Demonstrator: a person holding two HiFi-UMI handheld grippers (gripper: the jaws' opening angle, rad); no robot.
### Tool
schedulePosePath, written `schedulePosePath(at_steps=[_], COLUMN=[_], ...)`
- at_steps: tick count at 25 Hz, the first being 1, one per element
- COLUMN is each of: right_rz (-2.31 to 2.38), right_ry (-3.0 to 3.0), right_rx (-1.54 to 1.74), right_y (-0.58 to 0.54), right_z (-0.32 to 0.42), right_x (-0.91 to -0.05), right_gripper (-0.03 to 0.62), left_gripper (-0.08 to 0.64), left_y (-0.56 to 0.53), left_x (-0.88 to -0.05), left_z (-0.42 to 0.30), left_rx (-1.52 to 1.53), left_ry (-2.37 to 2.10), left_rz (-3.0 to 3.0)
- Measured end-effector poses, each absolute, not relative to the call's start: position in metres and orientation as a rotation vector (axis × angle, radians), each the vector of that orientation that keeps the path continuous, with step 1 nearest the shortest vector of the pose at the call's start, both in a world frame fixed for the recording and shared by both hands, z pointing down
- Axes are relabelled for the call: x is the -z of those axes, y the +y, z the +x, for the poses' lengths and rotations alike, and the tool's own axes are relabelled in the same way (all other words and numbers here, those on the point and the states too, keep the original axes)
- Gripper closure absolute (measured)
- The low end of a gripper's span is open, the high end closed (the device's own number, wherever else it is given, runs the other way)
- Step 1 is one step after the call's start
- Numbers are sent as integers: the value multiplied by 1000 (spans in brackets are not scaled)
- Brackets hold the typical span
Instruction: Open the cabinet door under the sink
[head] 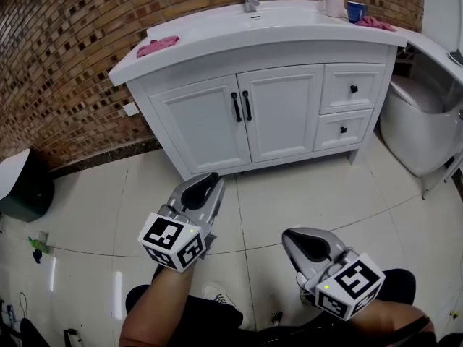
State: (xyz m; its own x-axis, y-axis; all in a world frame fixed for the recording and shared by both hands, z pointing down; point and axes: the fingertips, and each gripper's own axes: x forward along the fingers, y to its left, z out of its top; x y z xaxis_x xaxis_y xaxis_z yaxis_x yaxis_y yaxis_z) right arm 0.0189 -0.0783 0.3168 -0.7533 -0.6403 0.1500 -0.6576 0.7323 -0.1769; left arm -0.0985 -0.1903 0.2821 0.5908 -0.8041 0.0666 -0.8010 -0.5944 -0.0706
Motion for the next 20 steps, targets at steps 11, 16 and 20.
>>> schedulePosePath(at_steps=[11,16,20], right_rz=[1123,1120,1121], right_ry=[-2813,-2817,-2822], right_rx=[-432,-462,-472], right_y=[-89,-93,-96], right_z=[45,47,49], right_x=[-331,-333,-331], right_gripper=[584,584,584], left_gripper=[491,491,491], left_y=[-292,-334,-360], left_x=[-287,-299,-310], left_z=[-79,-81,-85], left_rx=[189,219,230], left_ry=[1474,1517,1563], left_rz=[-2709,-2710,-2700])
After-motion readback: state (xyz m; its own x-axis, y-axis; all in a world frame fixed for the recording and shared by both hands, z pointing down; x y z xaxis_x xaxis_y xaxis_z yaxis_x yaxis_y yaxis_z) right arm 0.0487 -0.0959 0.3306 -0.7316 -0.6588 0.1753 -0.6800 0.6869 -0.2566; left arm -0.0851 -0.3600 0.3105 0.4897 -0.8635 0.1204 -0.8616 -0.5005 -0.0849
